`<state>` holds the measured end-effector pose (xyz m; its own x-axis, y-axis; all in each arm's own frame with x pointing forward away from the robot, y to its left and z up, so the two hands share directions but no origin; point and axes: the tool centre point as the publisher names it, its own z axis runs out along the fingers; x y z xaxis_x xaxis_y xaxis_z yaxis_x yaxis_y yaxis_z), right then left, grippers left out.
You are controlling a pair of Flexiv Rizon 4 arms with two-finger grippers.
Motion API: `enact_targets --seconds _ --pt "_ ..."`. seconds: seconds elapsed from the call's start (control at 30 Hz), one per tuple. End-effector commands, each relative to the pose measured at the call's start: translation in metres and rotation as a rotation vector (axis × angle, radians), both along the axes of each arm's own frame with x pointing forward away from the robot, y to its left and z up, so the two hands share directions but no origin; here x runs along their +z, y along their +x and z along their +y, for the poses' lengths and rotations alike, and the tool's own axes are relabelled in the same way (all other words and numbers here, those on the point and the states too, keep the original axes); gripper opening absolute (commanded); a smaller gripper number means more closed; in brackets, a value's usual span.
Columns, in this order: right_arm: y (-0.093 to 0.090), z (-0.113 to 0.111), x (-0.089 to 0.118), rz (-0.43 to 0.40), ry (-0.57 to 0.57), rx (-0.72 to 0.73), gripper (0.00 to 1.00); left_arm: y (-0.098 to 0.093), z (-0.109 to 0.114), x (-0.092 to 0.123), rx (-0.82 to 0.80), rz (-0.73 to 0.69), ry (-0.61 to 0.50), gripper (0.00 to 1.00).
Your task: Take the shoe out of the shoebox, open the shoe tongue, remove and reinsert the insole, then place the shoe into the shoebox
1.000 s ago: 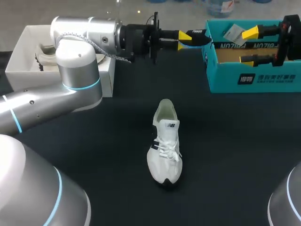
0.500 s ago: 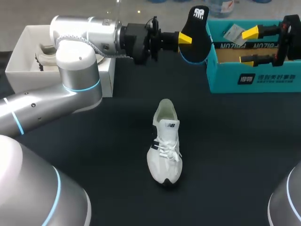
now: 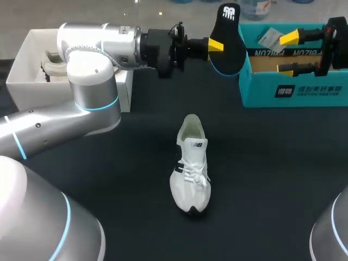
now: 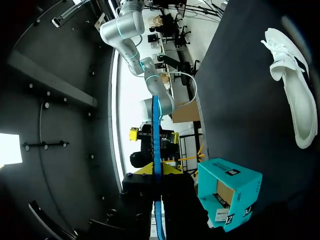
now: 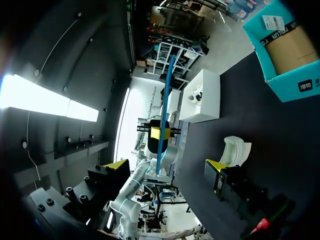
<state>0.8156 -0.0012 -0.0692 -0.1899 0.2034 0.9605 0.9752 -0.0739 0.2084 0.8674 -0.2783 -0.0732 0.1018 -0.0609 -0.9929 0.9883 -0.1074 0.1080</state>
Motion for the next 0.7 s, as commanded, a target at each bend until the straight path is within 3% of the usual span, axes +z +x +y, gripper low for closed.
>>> enact_targets --seconds 0.03,0.37,0.4,0.43,0.53,0.63,0.7 --pt "0.015 0.003 0.002 -0.002 -0.006 0.010 1.00 -0.008 -0.002 0.001 0.008 0.005 -0.013 0.00" --pt "0.043 0.017 0.011 0.006 -0.044 0.059 0.98 -0.009 -0.012 -0.004 0.017 -0.031 -0.019 0.00" --pt "0.044 0.020 0.010 0.008 -0.046 0.064 0.96 -0.009 -0.014 -0.004 0.021 -0.035 -0.022 0.00" --pt "0.045 0.022 0.008 0.008 -0.045 0.065 0.86 -0.008 -0.016 -0.004 0.028 -0.036 -0.028 0.00" --pt "0.044 0.029 0.006 0.008 -0.035 0.068 0.85 -0.007 -0.024 -0.004 0.047 -0.029 -0.046 0.00" --pt "0.044 0.035 0.005 0.008 -0.025 0.068 0.73 -0.006 -0.030 -0.002 0.059 -0.027 -0.058 0.00" --pt "0.044 0.037 0.004 0.009 -0.023 0.070 0.71 -0.006 -0.032 -0.001 0.063 -0.026 -0.065 0.00"
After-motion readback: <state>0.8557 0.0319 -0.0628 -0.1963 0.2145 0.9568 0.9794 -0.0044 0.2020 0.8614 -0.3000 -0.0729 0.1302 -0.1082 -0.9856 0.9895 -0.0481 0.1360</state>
